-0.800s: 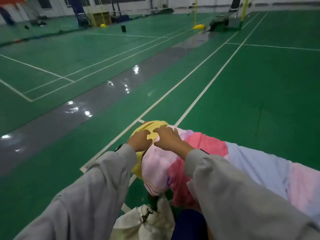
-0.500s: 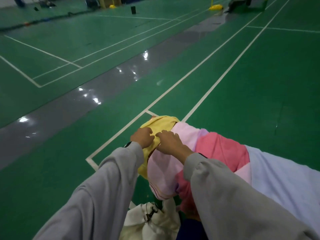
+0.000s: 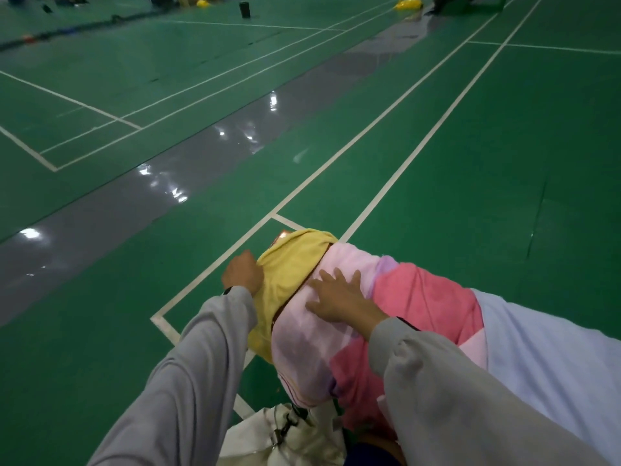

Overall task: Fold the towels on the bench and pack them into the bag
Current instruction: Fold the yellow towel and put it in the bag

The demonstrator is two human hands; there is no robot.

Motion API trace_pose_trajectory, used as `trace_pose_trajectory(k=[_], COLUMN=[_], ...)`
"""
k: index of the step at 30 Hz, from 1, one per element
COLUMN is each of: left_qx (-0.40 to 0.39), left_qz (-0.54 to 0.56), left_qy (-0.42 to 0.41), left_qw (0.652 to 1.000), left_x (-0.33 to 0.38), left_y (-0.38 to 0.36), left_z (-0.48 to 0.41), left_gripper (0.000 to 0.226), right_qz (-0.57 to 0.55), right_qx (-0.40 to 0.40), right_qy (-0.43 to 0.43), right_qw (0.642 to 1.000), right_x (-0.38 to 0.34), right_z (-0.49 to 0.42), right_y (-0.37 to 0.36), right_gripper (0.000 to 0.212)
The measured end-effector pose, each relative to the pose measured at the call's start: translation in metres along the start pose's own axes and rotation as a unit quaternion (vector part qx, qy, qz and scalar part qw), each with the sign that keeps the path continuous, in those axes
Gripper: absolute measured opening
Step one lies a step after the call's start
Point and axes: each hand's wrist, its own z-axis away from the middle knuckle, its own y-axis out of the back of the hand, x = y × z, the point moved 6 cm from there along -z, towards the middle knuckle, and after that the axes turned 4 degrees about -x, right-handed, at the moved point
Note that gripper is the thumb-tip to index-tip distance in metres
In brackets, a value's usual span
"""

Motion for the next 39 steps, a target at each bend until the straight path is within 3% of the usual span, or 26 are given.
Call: trace_pose_trajectory(k=[4, 8, 10, 12, 14, 17, 18, 20, 22, 25, 27, 28, 30, 31, 32, 33, 35, 36, 37, 39], left_qx=[-0.038, -0.020, -0.019, -0.044, -0.100, -0.173, -0.188, -0.205, -0.206, -0.208, -0.210, -0.211, -0.219, -0.224, -0.234, -0.251, -0.317, -0.347, -0.360, -0.335], left_qz=[0.173, 0.287, 0.357, 0.436, 0.526, 0.618, 0.633, 0.642, 0.624, 0.587, 0.631, 0.673, 0.730, 0.728, 0.706, 0.665, 0.561, 0.526, 0.523, 0.592], left_qy=[-0.060, -0.166, -0.200, -0.220, -0.257, -0.333, -0.349, -0.355, -0.323, -0.252, -0.228, -0.224, -0.237, -0.240, -0.235, -0.216, -0.170, -0.158, -0.155, -0.174], left_qw=[0.982, 0.943, 0.912, 0.872, 0.804, 0.690, 0.665, 0.648, 0.681, 0.741, 0.711, 0.672, 0.602, 0.601, 0.626, 0.669, 0.746, 0.760, 0.757, 0.712], left_x=[0.036, 0.100, 0.131, 0.158, 0.183, 0.213, 0.220, 0.228, 0.227, 0.215, 0.210, 0.209, 0.215, 0.221, 0.227, 0.232, 0.239, 0.243, 0.247, 0.258], left_y=[0.037, 0.102, 0.140, 0.176, 0.211, 0.261, 0.273, 0.283, 0.278, 0.253, 0.246, 0.247, 0.255, 0.255, 0.251, 0.241, 0.213, 0.201, 0.196, 0.203], left_z=[0.019, 0.059, 0.084, 0.111, 0.143, 0.194, 0.206, 0.225, 0.235, 0.246, 0.251, 0.251, 0.254, 0.256, 0.257, 0.259, 0.267, 0.271, 0.274, 0.278], left_gripper=[0.041, 0.024, 0.018, 0.017, 0.019, 0.036, 0.041, 0.048, 0.055, 0.056, 0.048, 0.046, 0.047, 0.048, 0.046, 0.039, 0.018, 0.011, 0.009, 0.012], right_qz=[-0.071, -0.303, -0.446, -0.581, -0.719, -0.849, -0.870, -0.885, -0.882, -0.840, -0.808, -0.807, -0.837, -0.849, -0.856, -0.854, -0.826, -0.812, -0.805, -0.804], right_qx=[0.028, 0.072, 0.096, 0.115, 0.081, 0.013, 0.017, 0.048, 0.069, 0.117, 0.153, 0.182, 0.250, 0.270, 0.271, 0.255, 0.201, 0.188, 0.193, 0.237], right_qy=[-0.009, 0.011, 0.057, 0.053, 0.020, 0.122, 0.139, 0.154, 0.172, 0.106, 0.077, 0.085, 0.130, 0.150, 0.145, 0.123, 0.064, 0.051, 0.048, 0.059], right_qw=[0.997, 0.950, 0.888, 0.804, 0.690, 0.514, 0.473, 0.437, 0.433, 0.520, 0.564, 0.556, 0.469, 0.428, 0.415, 0.436, 0.522, 0.551, 0.558, 0.541], right_x=[-0.008, -0.017, -0.029, -0.035, -0.034, -0.030, -0.023, -0.007, 0.003, 0.024, 0.046, 0.060, 0.089, 0.100, 0.110, 0.115, 0.117, 0.121, 0.125, 0.137], right_z=[0.000, 0.021, 0.045, 0.077, 0.106, 0.150, 0.163, 0.188, 0.212, 0.249, 0.275, 0.290, 0.318, 0.329, 0.333, 0.336, 0.337, 0.338, 0.344, 0.360], right_y=[0.021, 0.057, 0.083, 0.112, 0.131, 0.160, 0.167, 0.182, 0.199, 0.217, 0.233, 0.244, 0.268, 0.275, 0.273, 0.266, 0.249, 0.246, 0.249, 0.267], right_gripper=[0.059, 0.058, 0.058, 0.065, 0.073, 0.093, 0.094, 0.080, 0.062, 0.032, 0.022, 0.019, 0.005, 0.011, 0.023, 0.028, 0.024, 0.023, 0.021, 0.021])
